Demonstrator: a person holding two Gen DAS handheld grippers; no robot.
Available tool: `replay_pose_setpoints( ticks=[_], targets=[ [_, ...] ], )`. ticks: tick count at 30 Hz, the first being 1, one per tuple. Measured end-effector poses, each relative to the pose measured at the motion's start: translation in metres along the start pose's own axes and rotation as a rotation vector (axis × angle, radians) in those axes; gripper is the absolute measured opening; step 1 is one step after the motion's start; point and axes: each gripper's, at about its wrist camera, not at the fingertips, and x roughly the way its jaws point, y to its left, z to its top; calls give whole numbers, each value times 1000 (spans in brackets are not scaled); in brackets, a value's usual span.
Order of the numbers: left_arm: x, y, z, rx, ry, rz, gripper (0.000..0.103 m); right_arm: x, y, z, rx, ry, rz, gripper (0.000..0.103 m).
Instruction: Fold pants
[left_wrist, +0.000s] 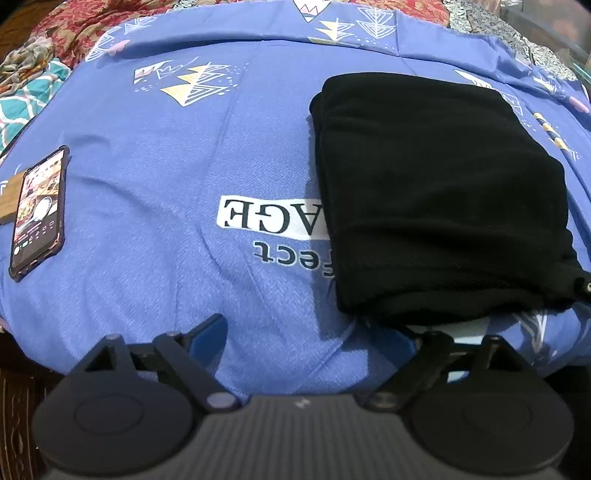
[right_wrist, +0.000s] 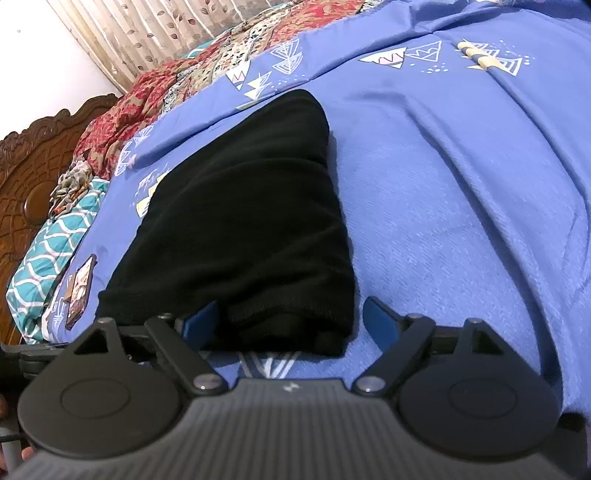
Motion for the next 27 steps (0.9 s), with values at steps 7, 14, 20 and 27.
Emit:
replay_pose_setpoints(
  ticks=[7,14,20,27],
  targets=[
    [3,2,3,5,-1,-8,91,1,3,-1,-7,-1,-4,90],
    [-28,24,-3,108,-54,-178,93,-8,-3,4,-27,19,52,90],
    [-46,62,25,0,-134,-357,103,-26,-22,20,19,-87,122,90],
    [4,41,67,-62,-91,-495,103,3,-27,46,48,-61,162,90]
  ],
)
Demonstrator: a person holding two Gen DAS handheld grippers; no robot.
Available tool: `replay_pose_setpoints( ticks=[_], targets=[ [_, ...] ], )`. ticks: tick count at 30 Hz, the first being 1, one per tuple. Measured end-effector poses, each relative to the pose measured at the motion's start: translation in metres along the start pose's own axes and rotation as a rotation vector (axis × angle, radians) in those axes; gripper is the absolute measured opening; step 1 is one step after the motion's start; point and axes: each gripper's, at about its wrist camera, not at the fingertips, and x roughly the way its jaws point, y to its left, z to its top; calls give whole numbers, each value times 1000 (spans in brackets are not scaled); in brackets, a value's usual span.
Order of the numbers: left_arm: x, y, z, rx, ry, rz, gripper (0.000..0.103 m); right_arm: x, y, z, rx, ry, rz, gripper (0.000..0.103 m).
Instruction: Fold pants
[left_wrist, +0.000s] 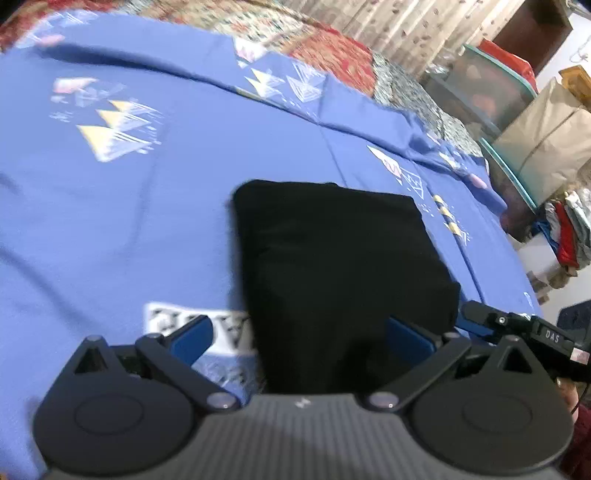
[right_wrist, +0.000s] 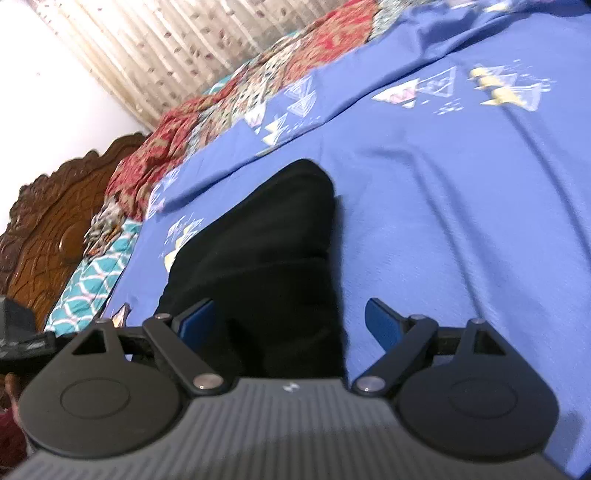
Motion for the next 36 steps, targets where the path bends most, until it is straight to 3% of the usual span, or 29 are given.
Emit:
replay_pose_setpoints(
  ticks=[4,6,7,9,10,11,12,18,21,26,30,33,36],
  targets=[
    [49,9,4,-61,96,-72,103,29,-5,9,-11,76,82,90],
    [61,14,3,-98,67,-121,101,45,-12,12,58,134,166,89],
    [62,12,4,-97,46,-139,96,54,-12,13,87,156,191,86],
    [65,5,10,-91,28,-132,70,62,-4,19,57,172,198,73],
    [65,1,16,-83,24,-131,65,64,1,25,43,176,208,65],
    [62,-3,24,-77,16,-137,55,64,5,31,32,173,222,62],
    [57,-8,33,-64,-7,-146,52,63,11,41,5,160,237,59],
    [25,-52,110,167,-288,-121,53,42,52,114,-191,-115,311,58],
    [47,-61,148,212,-334,-88,55,51,57,147,-277,-211,268,58],
    [133,-54,183,178,-226,10,53,99,18,169,-238,-188,129,58],
    [178,-44,170,190,-131,109,55,136,-13,165,-162,-88,38,58],
    [180,-44,162,182,-150,160,67,137,-22,157,-111,-73,-7,68],
    [164,-50,159,159,-129,182,70,113,-14,149,-77,-98,-38,75]
  ],
)
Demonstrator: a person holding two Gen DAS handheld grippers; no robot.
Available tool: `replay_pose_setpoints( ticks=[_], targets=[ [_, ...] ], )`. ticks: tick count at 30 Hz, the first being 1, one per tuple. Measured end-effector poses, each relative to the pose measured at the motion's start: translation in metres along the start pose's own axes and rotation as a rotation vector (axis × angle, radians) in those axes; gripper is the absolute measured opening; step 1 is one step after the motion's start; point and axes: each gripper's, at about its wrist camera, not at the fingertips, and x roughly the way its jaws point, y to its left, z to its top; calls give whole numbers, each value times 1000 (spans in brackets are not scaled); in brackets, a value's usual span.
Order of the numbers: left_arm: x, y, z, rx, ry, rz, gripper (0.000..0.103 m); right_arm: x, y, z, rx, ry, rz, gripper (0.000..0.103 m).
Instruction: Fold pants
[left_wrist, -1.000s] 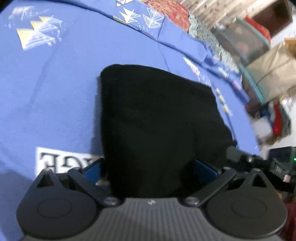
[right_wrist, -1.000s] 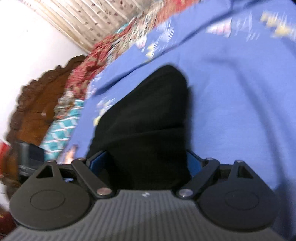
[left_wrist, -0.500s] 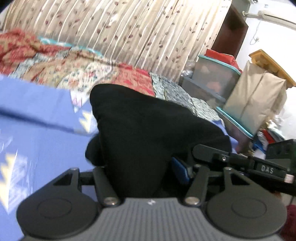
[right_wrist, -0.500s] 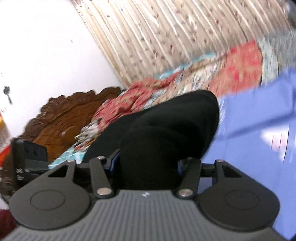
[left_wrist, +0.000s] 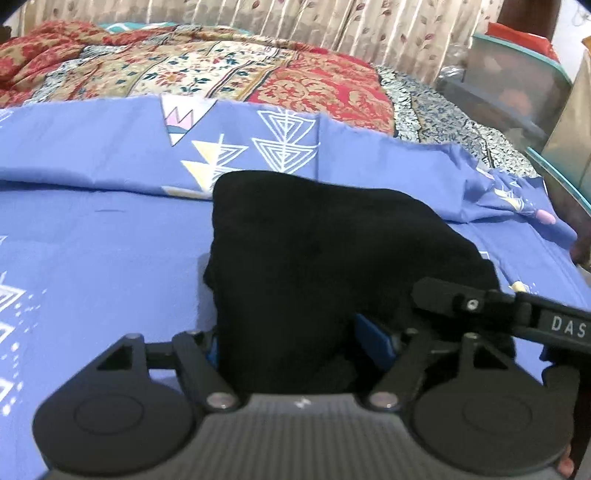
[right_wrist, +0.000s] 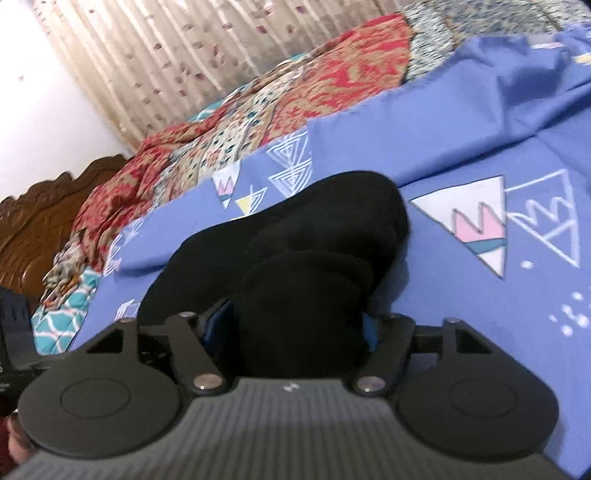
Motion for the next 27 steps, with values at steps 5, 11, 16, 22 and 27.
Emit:
replay_pose_setpoints(
  ticks=[5,11,16,22,27],
  targets=[
    [-53,-6,-29,-44,-17,5,87,-50,9,-24,9,-43,-61,84],
    [-95,-35,-85,16,40,90,88,-81,19,-74,37,13,-134,85],
    [-131,-53,-130,70,69,184,97,-120,37,-113,-5,70,-195,85],
    [-167,-71,-165,87,72,225,103,-148,46,-149,15,139,-220,86],
    [-183,-79,-178,89,86,248,103,-166,59,-164,-13,146,-216,90]
  ],
)
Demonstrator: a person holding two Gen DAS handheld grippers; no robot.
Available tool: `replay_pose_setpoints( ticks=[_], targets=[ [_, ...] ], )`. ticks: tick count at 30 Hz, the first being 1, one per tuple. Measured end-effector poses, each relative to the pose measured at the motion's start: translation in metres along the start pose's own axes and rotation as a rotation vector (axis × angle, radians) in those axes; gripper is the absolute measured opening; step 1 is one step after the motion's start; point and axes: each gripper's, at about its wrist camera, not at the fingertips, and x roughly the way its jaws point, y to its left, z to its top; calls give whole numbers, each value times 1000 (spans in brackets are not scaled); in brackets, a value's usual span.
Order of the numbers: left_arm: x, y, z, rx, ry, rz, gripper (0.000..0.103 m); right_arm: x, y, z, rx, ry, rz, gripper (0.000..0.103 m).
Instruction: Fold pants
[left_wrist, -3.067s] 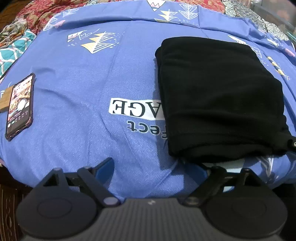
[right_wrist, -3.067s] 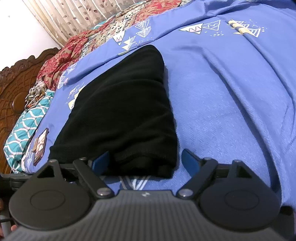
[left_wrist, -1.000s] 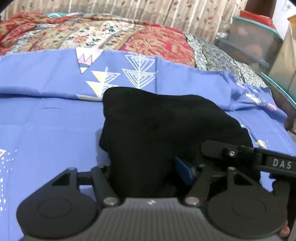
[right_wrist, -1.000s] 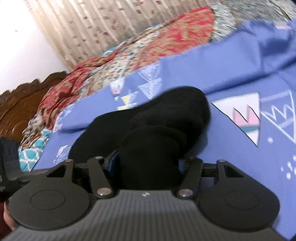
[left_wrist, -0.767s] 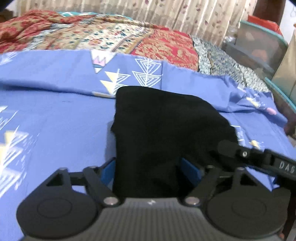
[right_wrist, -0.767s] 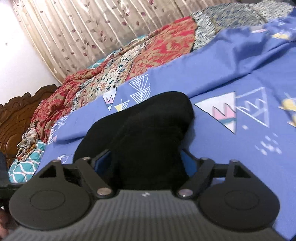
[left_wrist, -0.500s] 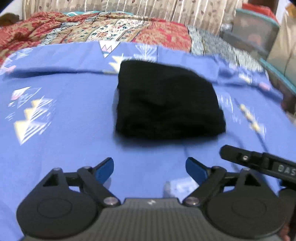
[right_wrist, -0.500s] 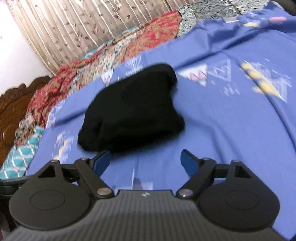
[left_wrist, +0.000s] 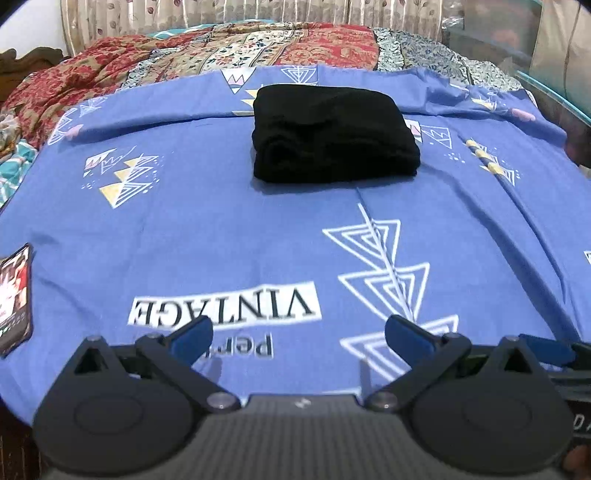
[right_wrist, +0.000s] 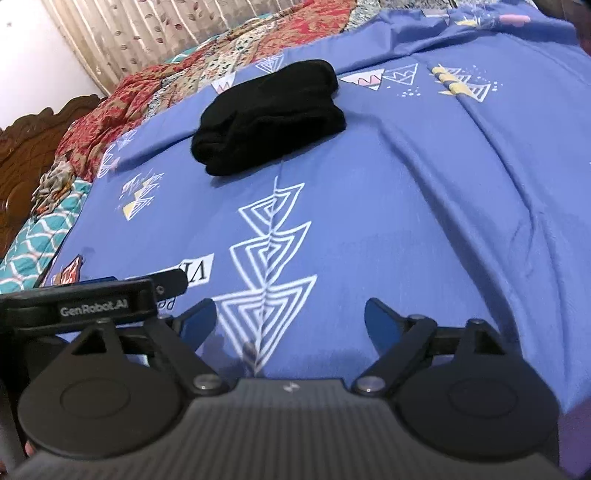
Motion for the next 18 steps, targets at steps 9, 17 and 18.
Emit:
replay_pose_setpoints(
  ticks=[9,17,18],
  targets=[
    [-14,-2,-16,14,24,29,103,-12,11,-14,-16,-18,-26,91],
    [-21,-1,-18,30,3,42,103,-13,16,-19,-9,-13,-30,94],
    [-21,0,-18,28,1,41,103,-13,16,-19,-8,-14,-33,94]
  ],
)
